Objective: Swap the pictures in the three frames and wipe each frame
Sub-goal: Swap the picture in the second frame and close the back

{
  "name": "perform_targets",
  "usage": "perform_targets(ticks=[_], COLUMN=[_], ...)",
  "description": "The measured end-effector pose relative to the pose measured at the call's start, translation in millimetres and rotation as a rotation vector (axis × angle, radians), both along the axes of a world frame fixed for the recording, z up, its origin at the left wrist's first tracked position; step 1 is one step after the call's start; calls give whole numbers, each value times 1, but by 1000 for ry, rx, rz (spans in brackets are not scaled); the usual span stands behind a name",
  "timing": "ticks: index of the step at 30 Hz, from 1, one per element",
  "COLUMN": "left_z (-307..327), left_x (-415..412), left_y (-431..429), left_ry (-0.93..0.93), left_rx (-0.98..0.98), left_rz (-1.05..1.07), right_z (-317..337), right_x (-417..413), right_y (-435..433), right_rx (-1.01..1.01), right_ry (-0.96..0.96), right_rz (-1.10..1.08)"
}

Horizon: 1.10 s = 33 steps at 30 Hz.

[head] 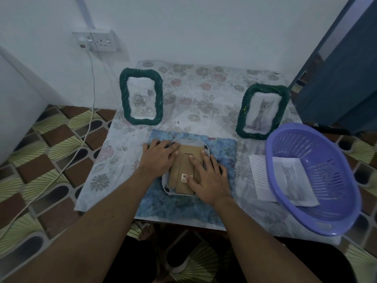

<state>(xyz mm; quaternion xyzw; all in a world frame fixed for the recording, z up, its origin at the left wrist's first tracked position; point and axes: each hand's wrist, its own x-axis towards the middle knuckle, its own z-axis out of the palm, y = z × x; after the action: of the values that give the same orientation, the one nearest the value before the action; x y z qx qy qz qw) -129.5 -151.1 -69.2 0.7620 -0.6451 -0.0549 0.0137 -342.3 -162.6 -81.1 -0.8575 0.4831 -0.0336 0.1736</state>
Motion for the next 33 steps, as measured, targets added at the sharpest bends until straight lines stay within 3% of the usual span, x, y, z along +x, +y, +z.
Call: perform_targets(ticks=[8,16,27,33], left_z=[3,3,-16,-16], left_x=[4,-7,-41,-39], left_y=[1,26,81,81], left_ry=[16,356,133,138], left_rx=[18,-45,32,32], left_rz=[-28,75,69,57], right_z=[0,1,3,6], right_x=[0,-1,0,1], right_y=[0,-1,0,0], right_rx=[8,13,21,51], right_ry=[-6,7,23,16], right_rz=[0,8,6,-2])
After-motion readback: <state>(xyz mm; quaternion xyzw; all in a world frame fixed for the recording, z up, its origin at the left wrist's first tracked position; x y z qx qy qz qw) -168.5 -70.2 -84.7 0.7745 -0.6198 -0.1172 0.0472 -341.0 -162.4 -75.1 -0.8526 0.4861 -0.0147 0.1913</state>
